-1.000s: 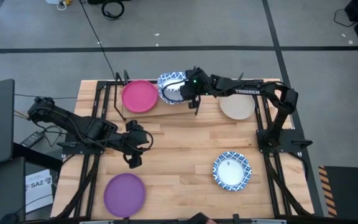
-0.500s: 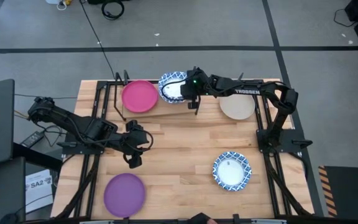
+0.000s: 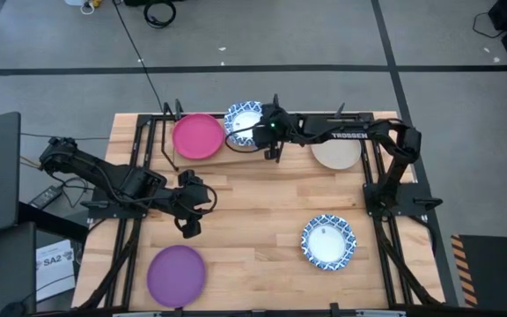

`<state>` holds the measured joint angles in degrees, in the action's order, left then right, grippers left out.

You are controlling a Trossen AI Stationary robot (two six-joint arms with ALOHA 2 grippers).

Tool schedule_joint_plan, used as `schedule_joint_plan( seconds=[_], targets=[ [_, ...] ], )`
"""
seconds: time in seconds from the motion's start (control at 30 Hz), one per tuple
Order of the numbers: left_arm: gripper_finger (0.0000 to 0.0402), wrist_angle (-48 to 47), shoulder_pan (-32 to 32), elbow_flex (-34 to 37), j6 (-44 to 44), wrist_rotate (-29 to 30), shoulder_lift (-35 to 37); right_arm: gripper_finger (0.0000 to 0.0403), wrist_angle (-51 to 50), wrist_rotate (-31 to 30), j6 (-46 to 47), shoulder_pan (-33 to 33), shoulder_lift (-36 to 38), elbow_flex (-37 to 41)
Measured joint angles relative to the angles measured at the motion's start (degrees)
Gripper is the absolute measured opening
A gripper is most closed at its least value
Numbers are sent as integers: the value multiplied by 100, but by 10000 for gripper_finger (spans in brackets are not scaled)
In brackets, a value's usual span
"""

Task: Place and stack plates onto a shelf
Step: Stack the violet plate on top of the pink plate on the shelf

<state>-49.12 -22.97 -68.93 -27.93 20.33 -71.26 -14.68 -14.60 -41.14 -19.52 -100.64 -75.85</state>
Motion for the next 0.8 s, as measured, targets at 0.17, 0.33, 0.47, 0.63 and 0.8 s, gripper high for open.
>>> schedule_joint_plan(
  seconds=[0.17, 0.33, 0.47, 0.63, 0.8],
  targets=[
    [143, -1, 1, 0, -5, 1, 0, 185, -1, -569, -398, 268, 2, 0],
    [143, 0, 1, 0, -144, -1, 0, 185, -2, -690, -631, 572, 2, 0],
    [143, 0, -8, 0, -159, -1, 0, 185, 0, -696, -640, 822, 2, 0],
    [143, -2, -7, 0, -163, -142, 0, 185, -1, -696, -611, 1161, 2, 0],
    [143, -3, -7, 0, -335, -376, 0, 185, -2, -689, -165, 1496, 2, 0]
  ],
)
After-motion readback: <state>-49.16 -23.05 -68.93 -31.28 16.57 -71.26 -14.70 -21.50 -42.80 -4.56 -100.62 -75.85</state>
